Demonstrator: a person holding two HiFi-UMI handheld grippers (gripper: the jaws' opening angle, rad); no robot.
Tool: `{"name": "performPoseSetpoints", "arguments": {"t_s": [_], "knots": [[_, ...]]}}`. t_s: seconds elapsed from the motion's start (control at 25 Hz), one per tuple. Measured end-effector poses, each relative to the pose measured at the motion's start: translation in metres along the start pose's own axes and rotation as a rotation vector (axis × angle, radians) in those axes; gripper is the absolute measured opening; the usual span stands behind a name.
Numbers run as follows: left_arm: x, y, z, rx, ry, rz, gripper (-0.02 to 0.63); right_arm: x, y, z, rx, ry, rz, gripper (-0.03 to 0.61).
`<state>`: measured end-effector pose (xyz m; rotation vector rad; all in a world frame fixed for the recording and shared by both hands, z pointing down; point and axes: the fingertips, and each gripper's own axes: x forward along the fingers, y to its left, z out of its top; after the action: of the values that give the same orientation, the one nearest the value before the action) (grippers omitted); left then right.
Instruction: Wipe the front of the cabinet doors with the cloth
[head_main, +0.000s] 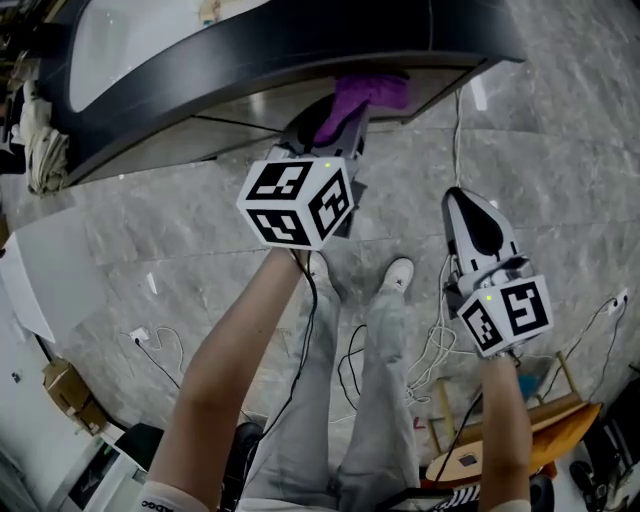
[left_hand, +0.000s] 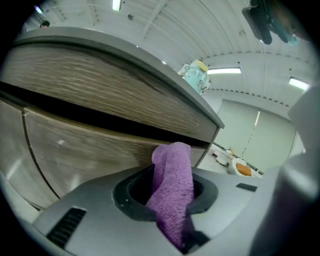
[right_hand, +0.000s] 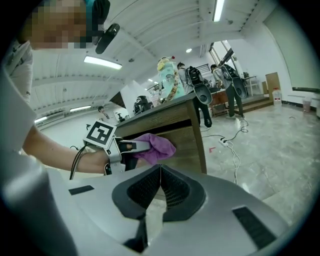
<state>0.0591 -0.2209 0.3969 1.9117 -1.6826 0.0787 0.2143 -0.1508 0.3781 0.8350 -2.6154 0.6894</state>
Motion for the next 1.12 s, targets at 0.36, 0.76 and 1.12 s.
{"name": "performPoseSetpoints", "arguments": {"t_s": [0.36,0.76,1.12], "knots": [[-0.061,0.091,0.007,0.070,0.013,0.078,0.089,0.041,0.056,-0.002,-0.032,0.031,0.034,0.026],[-0.121,0.177,0.017,0.067,0.021,0.191,0.089,0.079,0.118,0.009,-0.066,0.027,0.093,0.026],[-0.128,0.126,-0.015,0.071,-0.013,0.206,0.087,0.050,0.077,-0.016,-0.041,0.058,0.126,0.026]]}}
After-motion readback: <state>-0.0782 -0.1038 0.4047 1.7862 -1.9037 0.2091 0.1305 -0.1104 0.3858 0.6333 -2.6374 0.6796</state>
